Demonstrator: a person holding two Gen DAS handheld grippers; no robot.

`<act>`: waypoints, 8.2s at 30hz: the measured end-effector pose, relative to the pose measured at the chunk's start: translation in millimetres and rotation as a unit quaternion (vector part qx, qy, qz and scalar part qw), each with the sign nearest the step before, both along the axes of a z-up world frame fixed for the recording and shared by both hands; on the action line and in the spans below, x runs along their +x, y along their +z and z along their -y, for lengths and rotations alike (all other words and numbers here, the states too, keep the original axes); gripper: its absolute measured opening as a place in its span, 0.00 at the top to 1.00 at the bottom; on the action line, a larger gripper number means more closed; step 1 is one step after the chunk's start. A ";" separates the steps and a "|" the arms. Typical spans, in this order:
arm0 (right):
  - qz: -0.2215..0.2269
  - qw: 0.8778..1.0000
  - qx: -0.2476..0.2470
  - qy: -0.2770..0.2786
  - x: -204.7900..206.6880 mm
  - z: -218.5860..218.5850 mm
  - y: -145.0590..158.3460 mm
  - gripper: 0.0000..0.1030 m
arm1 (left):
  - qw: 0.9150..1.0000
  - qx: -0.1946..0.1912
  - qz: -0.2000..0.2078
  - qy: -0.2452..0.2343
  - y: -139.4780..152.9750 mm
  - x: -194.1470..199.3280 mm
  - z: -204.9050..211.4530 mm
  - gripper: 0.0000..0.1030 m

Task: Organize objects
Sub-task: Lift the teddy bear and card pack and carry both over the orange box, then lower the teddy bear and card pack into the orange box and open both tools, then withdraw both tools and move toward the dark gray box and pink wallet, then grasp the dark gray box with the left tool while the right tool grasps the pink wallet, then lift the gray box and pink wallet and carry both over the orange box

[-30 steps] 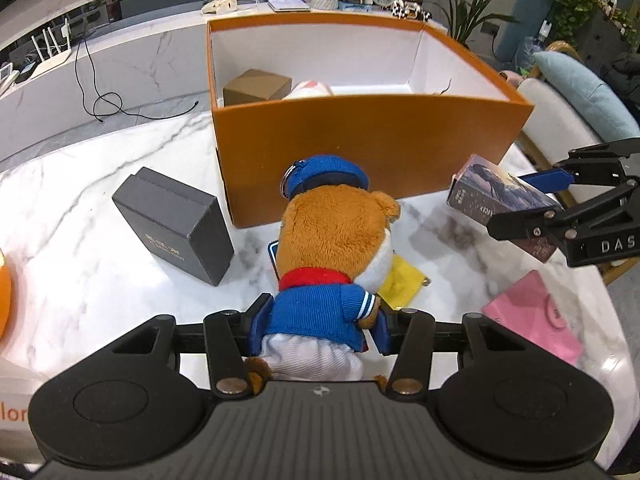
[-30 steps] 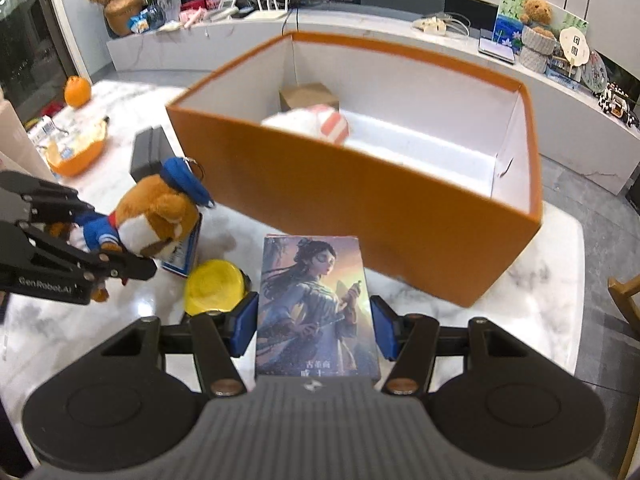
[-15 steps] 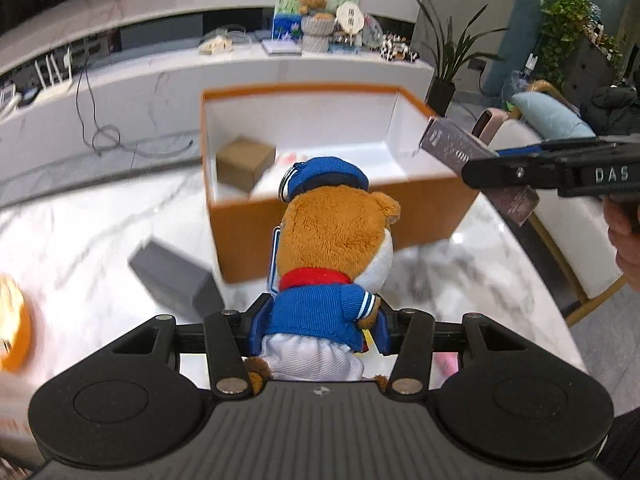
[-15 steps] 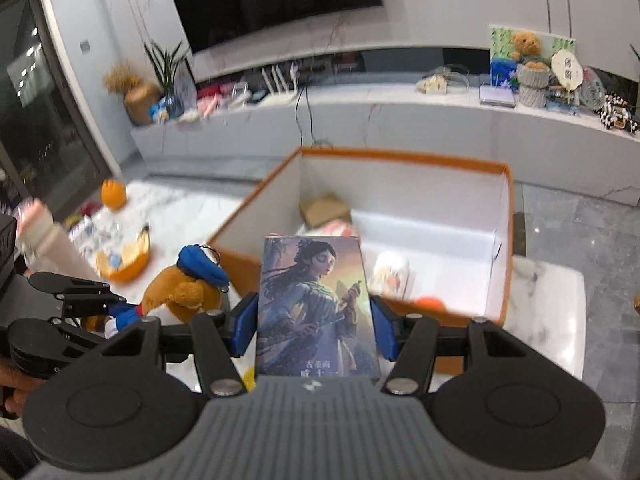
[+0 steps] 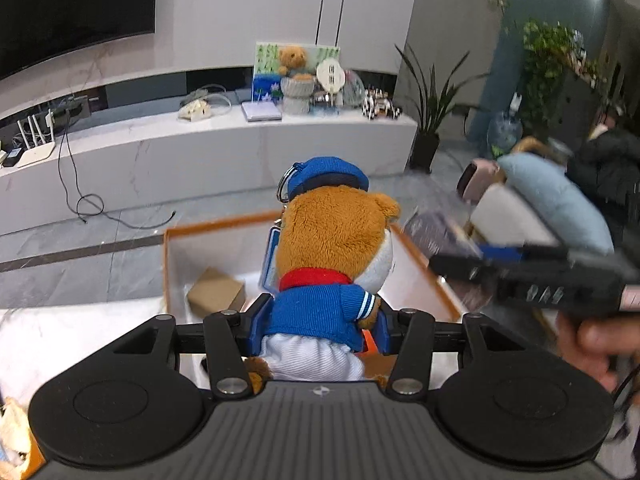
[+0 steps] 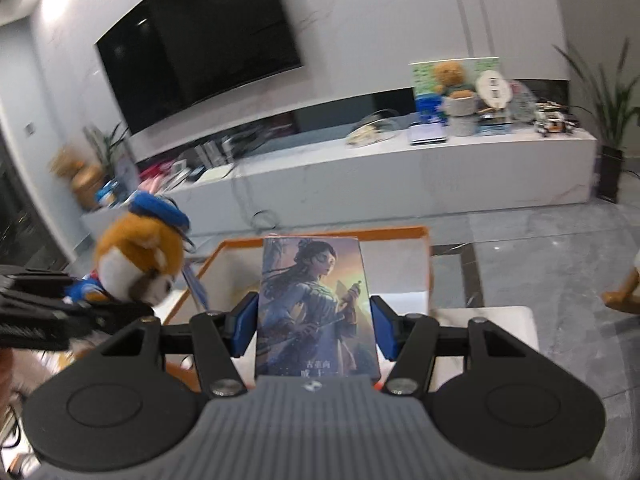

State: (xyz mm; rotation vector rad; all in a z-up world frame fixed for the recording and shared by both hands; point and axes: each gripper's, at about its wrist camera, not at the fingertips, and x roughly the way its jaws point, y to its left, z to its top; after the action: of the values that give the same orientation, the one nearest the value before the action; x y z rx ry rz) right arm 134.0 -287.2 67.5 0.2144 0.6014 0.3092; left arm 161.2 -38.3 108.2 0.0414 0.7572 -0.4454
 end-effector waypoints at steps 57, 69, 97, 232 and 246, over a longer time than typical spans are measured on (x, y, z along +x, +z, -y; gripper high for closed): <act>0.005 0.990 -0.134 -0.049 15.5 -29.2 -88.9 0.41 | 0.993 0.045 -0.087 0.066 -110.5 62.2 52.0 0.36; 0.003 0.990 -0.133 -0.046 13.3 -31.4 -87.2 0.36 | 0.993 0.042 -0.077 0.082 -101.0 63.0 42.6 0.32; 0.048 0.991 -0.125 -0.030 -39.4 -29.4 -34.2 0.36 | 0.990 -0.033 0.034 0.136 -39.0 -27.2 -60.2 0.29; -0.203 0.957 -0.185 0.095 -111.0 -72.1 -131.0 0.23 | 0.987 0.021 -0.061 0.145 -140.2 -112.2 -88.5 0.62; -0.145 0.981 -0.109 0.064 -88.5 -64.3 -67.2 0.23 | 0.992 -0.005 -0.027 0.127 -101.8 -111.3 -81.3 0.62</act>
State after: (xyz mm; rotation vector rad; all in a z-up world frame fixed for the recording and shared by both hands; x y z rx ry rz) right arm 45.5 -222.9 0.4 0.0074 0.9350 0.3365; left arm 49.9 43.1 6.3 -0.0760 0.8016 -0.2087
